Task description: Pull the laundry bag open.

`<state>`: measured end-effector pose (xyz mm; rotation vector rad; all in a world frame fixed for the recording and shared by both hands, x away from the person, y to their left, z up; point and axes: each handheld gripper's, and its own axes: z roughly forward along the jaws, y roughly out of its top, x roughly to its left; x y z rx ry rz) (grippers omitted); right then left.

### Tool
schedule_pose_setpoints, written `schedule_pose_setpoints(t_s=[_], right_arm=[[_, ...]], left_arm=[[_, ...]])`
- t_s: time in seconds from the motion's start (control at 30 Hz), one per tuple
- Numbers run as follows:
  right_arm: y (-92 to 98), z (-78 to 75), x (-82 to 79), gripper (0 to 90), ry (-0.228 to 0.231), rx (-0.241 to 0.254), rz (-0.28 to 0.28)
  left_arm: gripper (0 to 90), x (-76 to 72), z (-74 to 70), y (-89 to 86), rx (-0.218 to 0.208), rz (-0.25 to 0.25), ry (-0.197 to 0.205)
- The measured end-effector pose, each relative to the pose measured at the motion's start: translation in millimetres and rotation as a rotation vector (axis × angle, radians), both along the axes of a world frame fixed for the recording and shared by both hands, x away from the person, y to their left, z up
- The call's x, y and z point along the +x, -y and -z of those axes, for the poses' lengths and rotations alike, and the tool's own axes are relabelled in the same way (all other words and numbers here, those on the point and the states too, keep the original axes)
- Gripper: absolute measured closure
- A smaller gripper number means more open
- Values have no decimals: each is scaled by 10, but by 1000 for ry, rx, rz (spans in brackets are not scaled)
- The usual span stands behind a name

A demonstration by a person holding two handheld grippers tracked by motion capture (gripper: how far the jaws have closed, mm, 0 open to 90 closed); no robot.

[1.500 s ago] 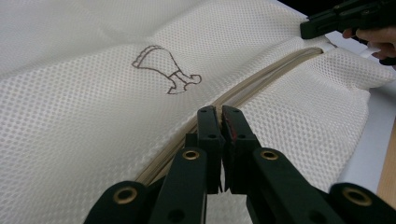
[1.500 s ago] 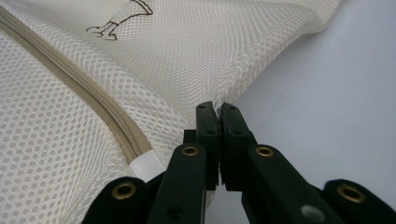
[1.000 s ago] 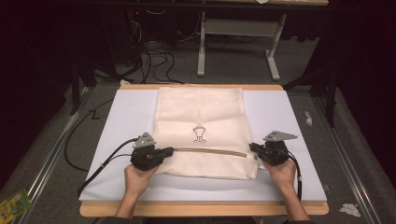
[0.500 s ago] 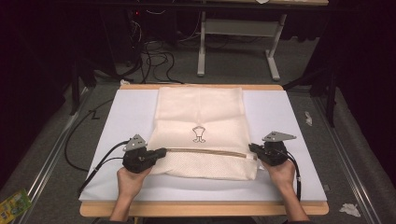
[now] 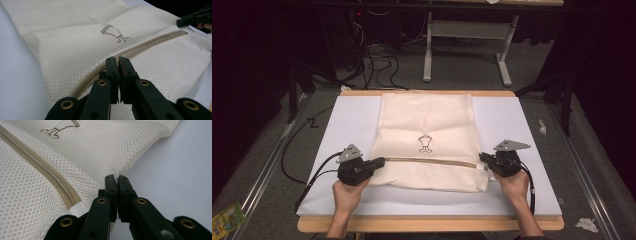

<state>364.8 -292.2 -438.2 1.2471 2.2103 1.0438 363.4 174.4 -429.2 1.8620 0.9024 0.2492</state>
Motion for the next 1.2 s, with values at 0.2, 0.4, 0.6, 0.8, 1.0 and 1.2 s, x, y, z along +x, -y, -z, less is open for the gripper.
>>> schedule_pose_setpoints(t_s=[0.2,0.4,0.6,0.8,1.0,1.2], right_arm=[[5,7,1,891,2,-2,2],[24,25,-1,891,-3,8,5],[38,49,-9,891,-2,11,17],[44,35,1,891,8,3,17],[102,55,5,891,11,16,21],[153,65,-2,891,14,31,25]], left_arm=[[871,-1,32,-8,16,-6,-4],[871,-1,42,-61,9,-27,-8],[871,-9,55,-75,38,-26,-9],[871,-22,58,-76,62,-47,-11],[871,-20,54,-115,63,-56,-21],[871,30,60,-113,68,-65,-38]])
